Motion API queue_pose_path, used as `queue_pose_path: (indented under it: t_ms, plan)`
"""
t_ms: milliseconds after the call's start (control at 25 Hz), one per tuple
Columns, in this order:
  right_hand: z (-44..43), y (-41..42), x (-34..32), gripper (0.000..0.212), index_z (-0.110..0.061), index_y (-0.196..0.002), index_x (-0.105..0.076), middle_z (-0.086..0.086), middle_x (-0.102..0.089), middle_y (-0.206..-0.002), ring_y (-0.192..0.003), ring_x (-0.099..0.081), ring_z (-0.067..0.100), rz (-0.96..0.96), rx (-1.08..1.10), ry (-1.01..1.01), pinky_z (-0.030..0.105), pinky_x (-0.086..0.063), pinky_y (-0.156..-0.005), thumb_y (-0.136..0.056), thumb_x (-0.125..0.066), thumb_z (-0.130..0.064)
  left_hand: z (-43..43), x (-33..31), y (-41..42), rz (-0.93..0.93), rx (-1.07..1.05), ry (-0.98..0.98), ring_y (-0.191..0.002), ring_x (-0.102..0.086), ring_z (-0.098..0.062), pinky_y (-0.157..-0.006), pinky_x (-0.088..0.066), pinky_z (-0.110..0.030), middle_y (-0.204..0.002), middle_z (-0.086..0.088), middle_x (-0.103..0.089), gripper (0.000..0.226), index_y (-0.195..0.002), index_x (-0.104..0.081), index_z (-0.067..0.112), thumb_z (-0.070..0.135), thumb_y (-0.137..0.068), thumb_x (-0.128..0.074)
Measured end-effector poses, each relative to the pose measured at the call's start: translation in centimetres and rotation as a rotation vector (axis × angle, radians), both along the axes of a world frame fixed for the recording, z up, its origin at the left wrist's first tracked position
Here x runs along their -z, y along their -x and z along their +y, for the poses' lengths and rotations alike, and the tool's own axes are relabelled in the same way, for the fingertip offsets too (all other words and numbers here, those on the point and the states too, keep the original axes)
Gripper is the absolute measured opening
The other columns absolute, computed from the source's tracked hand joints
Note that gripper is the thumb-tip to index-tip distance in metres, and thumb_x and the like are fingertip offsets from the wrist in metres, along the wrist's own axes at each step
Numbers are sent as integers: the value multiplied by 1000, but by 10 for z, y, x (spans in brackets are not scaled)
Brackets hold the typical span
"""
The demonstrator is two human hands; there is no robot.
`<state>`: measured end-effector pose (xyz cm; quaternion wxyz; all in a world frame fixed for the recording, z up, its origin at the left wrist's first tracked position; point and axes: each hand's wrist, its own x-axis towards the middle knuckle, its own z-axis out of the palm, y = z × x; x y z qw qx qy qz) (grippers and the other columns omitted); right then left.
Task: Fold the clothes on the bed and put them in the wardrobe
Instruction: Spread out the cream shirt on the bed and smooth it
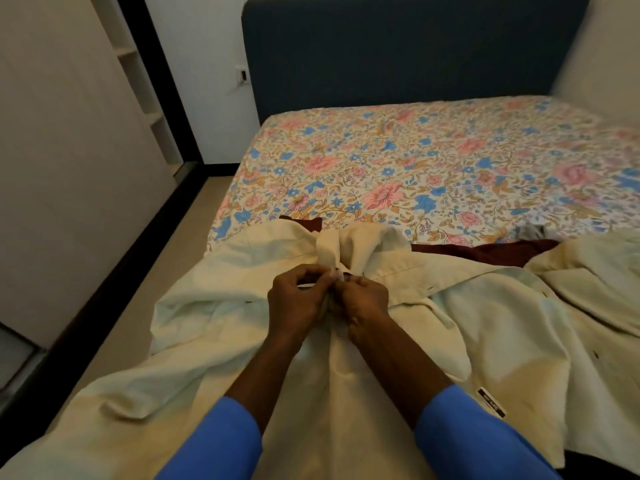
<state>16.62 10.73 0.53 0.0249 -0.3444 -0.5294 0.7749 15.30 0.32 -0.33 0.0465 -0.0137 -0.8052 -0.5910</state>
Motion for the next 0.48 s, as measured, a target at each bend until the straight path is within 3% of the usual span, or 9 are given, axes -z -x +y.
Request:
queue_pose_path:
  t_ms: [120,280,360,480]
  plan:
    - [-1,-5,-12,8,-1,-83,-70,16,-70,-81,-66,-66,20,69,-36,88,29,-60,-63,-87,-75,4,-11,-7,-2,53,0,-25,-85,-73,-9,-83,-62,-38,-86,10,-78,15,-96,-81,25,36,-86,-81]
    - [10,-8,-24,13,3,-93,-64,20,-67,-98,-84,-68,28,102,21,323,34,-64,-57,-88,-68,15,-25,-20,-9,282,-312,148,-74,-64,-4,-75,-59,-38,-76,14,-67,5,-88,-71,25,27,-92,-74]
    - [17,-9,-26,13,4,-96,-64,20,-66,-99,-88,-68,30,109,22,371,36,-64,-62,-90,-66,15,-22,-28,-16,427,-235,287,-71,-62,-8,-69,-55,-36,-76,11,-66,4,-87,-69,23,22,-91,-69]
    - [16,-12,-25,7,5,-94,-69,23,-72,-101,-94,-72,35,56,-59,339,42,-63,-80,-89,-71,9,-10,-29,-15,442,-45,507,-68,-60,-12,-64,-52,-31,-76,4,-68,4,-85,-69,20,23,-87,-68]
